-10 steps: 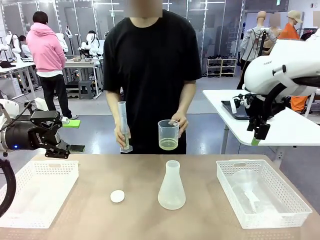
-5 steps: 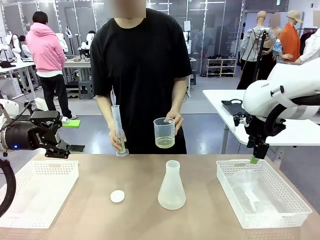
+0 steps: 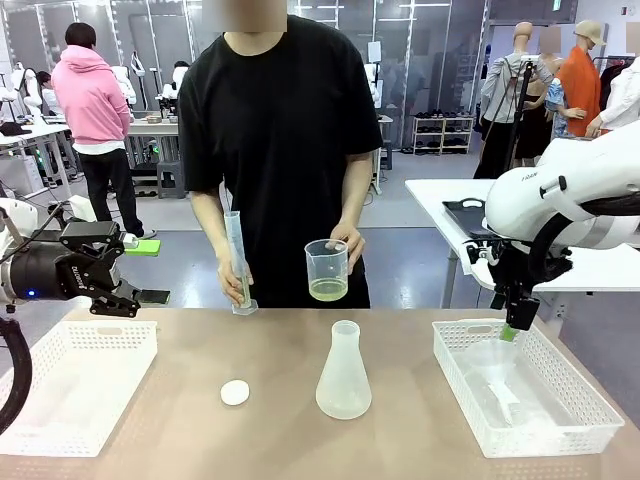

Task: Prepare the solutions needed for the experiment.
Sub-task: Pick up the Plastic Funnel and insert it into the Big flask.

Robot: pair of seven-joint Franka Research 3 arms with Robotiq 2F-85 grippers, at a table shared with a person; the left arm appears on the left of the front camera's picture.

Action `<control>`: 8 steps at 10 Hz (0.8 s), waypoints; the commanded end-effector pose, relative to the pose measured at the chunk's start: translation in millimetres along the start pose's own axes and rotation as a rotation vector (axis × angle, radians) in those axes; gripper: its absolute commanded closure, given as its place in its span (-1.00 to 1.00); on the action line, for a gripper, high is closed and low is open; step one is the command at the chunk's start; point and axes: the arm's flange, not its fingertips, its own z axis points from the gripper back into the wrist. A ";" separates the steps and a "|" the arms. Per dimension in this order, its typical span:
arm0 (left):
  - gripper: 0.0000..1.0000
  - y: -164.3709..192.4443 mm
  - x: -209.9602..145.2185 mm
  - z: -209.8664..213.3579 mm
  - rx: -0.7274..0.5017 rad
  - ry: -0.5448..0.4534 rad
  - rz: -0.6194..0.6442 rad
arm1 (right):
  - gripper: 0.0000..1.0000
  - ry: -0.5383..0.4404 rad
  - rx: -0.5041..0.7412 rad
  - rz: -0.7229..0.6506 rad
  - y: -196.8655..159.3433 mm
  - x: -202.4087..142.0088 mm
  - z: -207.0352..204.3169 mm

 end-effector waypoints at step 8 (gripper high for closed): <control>-1.00 -1.8 -0.2 0.3 -0.009 0.006 0.004 | -1.00 -0.043 0.156 0.052 -6.4 -9.0 -51.8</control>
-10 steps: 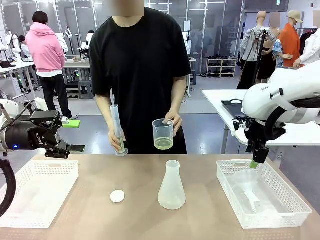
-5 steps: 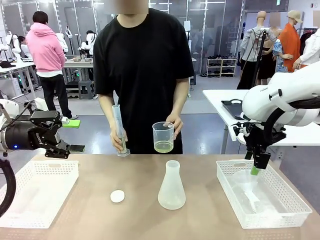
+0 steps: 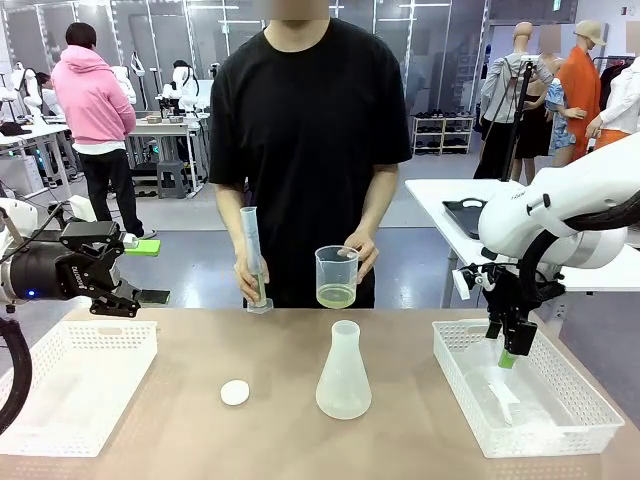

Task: Prepare the solutions needed for the experiment.
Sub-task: Pick up the Plastic Funnel and insert it into the Big flask.

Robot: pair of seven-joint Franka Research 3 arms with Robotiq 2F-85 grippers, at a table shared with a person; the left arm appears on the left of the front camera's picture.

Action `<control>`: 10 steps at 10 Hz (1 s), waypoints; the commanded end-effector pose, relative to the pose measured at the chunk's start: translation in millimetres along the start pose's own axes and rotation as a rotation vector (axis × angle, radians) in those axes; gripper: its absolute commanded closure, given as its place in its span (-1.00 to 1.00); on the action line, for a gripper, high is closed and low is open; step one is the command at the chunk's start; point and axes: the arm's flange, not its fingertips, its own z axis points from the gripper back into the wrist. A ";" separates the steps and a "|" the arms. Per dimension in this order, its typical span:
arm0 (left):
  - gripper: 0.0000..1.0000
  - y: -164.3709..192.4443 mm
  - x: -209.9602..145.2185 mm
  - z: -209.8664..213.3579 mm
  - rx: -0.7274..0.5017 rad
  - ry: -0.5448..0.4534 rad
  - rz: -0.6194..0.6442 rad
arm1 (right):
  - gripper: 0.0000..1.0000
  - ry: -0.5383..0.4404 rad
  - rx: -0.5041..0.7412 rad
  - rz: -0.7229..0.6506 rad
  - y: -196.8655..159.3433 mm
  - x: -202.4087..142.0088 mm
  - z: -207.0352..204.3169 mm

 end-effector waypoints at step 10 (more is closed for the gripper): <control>-1.00 -1.8 -0.2 0.3 -0.009 0.006 0.004 | 0.06 -0.012 0.124 0.009 -19.2 -0.8 -5.1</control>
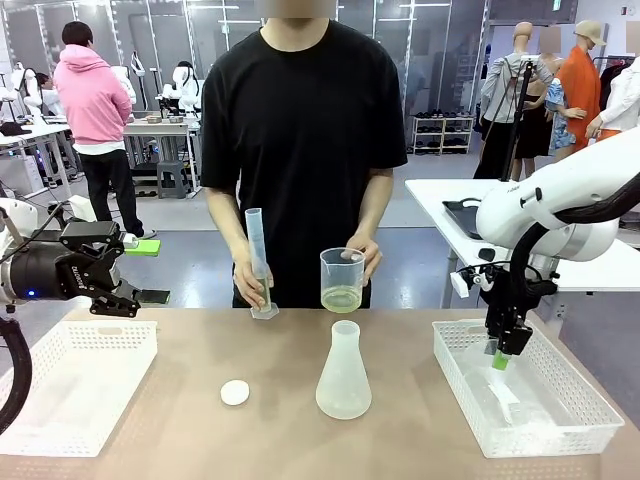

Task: Prepare the solutions needed for the experiment.
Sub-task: Pick up the Plastic Funnel and insert it into the Big flask.

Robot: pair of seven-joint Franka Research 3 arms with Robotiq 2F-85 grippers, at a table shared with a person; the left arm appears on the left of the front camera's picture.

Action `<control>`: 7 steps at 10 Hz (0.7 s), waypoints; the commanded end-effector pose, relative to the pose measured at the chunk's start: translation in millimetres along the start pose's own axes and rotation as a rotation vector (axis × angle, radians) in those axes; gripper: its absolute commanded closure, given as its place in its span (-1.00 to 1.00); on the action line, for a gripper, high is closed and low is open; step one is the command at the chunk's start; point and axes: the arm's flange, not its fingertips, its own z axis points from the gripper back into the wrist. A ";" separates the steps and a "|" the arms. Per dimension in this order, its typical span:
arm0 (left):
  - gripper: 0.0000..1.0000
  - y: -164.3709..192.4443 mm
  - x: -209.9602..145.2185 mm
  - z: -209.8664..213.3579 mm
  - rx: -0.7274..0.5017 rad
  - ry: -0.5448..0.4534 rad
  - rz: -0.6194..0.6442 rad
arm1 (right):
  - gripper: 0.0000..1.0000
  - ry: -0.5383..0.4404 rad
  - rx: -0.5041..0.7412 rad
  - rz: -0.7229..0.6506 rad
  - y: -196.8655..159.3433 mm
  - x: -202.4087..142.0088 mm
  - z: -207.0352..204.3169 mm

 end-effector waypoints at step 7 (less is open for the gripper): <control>-1.00 -1.7 -0.2 0.3 -0.009 0.006 0.004 | 1.00 0.048 0.019 0.005 -5.0 4.2 8.1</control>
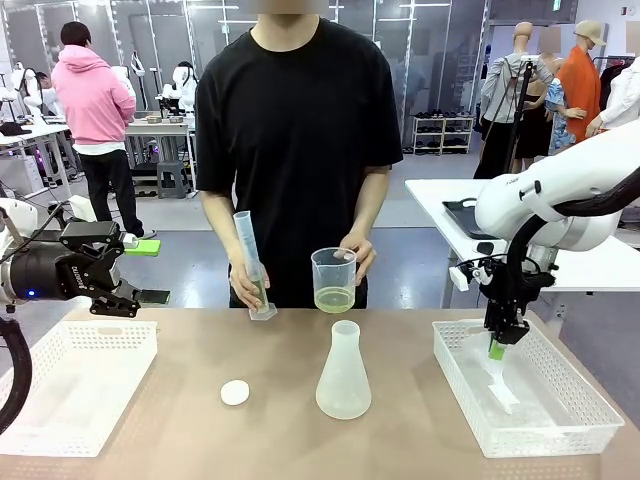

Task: Prepare the solutions needed for the experiment.
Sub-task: Pick up the Plastic Funnel and insert it into the Big flask.

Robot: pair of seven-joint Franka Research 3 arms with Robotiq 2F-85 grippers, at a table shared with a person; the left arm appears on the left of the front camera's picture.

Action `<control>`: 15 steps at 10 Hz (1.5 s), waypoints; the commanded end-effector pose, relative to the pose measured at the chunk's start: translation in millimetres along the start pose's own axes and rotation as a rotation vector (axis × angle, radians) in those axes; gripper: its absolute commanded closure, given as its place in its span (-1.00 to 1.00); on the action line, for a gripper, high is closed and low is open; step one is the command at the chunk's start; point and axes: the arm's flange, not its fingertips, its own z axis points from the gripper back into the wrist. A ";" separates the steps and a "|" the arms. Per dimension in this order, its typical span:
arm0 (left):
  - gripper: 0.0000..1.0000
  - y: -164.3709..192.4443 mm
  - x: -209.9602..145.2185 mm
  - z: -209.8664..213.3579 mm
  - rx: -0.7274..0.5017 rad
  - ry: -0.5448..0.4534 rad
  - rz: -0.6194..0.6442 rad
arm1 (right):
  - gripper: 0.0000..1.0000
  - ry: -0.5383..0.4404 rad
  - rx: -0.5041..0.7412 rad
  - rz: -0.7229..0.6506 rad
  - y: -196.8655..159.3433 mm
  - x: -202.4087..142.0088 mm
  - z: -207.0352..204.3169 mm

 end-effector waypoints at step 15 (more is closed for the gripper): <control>-1.00 -1.7 -0.2 0.3 -0.009 0.006 0.004 | 1.00 0.079 -0.513 0.017 94.6 113.2 165.9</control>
